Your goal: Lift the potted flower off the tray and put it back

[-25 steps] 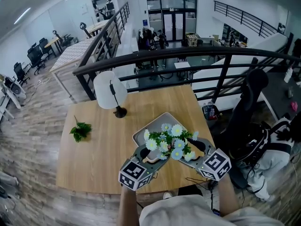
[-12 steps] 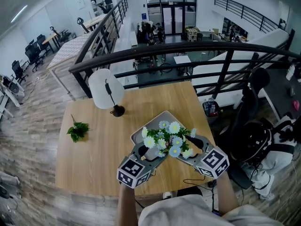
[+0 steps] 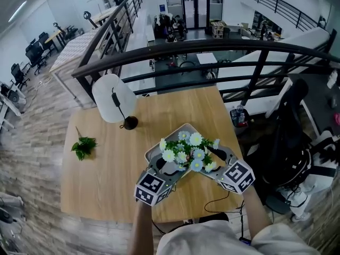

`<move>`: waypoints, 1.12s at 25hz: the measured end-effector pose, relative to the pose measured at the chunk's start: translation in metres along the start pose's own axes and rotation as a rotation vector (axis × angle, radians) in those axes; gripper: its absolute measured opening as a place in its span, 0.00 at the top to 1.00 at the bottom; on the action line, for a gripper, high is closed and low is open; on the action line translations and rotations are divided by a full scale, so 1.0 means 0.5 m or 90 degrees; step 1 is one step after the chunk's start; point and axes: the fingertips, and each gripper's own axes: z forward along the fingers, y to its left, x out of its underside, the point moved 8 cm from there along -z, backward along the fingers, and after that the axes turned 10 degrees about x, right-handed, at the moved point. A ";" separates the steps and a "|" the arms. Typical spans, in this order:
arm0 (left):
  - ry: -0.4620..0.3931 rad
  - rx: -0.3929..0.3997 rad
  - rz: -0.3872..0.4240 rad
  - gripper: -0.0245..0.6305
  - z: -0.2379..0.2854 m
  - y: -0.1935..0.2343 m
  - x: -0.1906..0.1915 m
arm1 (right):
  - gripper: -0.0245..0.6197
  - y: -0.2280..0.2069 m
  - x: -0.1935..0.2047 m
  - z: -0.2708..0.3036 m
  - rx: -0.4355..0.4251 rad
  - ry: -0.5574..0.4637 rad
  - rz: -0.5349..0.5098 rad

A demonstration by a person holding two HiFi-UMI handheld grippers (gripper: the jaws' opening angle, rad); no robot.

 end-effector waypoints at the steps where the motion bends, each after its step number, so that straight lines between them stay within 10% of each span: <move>1: 0.003 -0.002 -0.005 0.48 0.007 0.008 0.003 | 0.40 -0.008 0.003 0.009 -0.003 0.004 -0.001; 28: 0.069 -0.010 -0.125 0.49 0.152 0.218 0.169 | 0.38 -0.123 0.151 0.264 -0.040 0.079 0.035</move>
